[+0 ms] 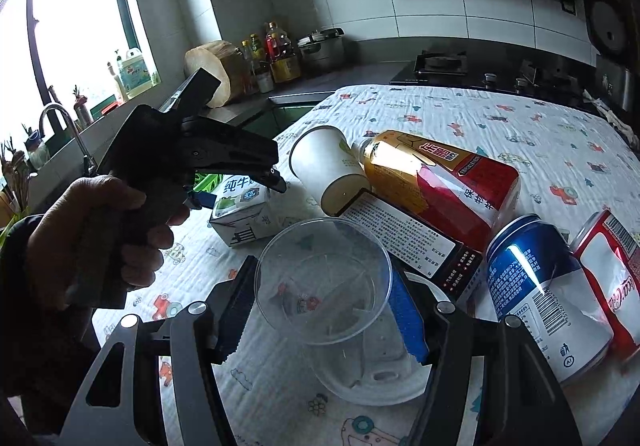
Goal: Collect trash
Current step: 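Grasp the white milk carton with left tool while right tool grasps clear plastic cup, then drop the milk carton in the basket with left tool while right tool drops clear cup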
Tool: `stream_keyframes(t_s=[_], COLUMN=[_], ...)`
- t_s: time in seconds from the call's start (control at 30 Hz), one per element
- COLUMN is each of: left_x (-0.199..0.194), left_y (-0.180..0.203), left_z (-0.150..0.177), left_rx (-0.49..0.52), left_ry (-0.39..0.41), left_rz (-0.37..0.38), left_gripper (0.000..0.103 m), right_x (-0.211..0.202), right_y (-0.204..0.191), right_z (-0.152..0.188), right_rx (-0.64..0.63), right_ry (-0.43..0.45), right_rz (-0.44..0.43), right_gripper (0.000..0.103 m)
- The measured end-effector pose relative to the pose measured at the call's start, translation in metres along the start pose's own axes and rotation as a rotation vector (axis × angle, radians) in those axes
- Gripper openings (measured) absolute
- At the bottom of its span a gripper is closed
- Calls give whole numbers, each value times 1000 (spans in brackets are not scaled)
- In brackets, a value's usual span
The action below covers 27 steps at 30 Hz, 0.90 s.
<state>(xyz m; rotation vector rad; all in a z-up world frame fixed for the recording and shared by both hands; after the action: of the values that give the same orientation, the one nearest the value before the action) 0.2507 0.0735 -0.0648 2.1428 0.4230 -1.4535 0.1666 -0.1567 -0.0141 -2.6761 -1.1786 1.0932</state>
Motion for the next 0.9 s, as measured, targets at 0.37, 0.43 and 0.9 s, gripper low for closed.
stream_keyframes(t_s=[0.37, 0.43, 0.9], left_x=[-38, -44, -91], left_y=[-35, -44, -162], left_z=[7, 5, -46], left_rx=[89, 95, 39], left_ry=[56, 66, 202], left_rz=[117, 128, 143], left_gripper=[72, 72, 72], right_x=[15, 21, 74], right_y=[-33, -41, -114], right_z=[-18, -22, -63], right_rx=[-51, -59, -130], right_ry=[-25, -30, -62], right_rz=[-9, -16, -103], right_gripper=[61, 61, 61])
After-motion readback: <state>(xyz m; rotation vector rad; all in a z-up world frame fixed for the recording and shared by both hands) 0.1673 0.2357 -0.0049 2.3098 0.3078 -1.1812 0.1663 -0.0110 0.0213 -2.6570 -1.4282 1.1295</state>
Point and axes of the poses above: each gripper's, at about its wrist camera, not at the fingertips, and x roughly the way its jaws point, y to its right, z to its underside, the point moved 1 cm from there along x, roughly the way its jaws point, and after that the axes turned 4 degrees about -z, right-handed, at the moved point
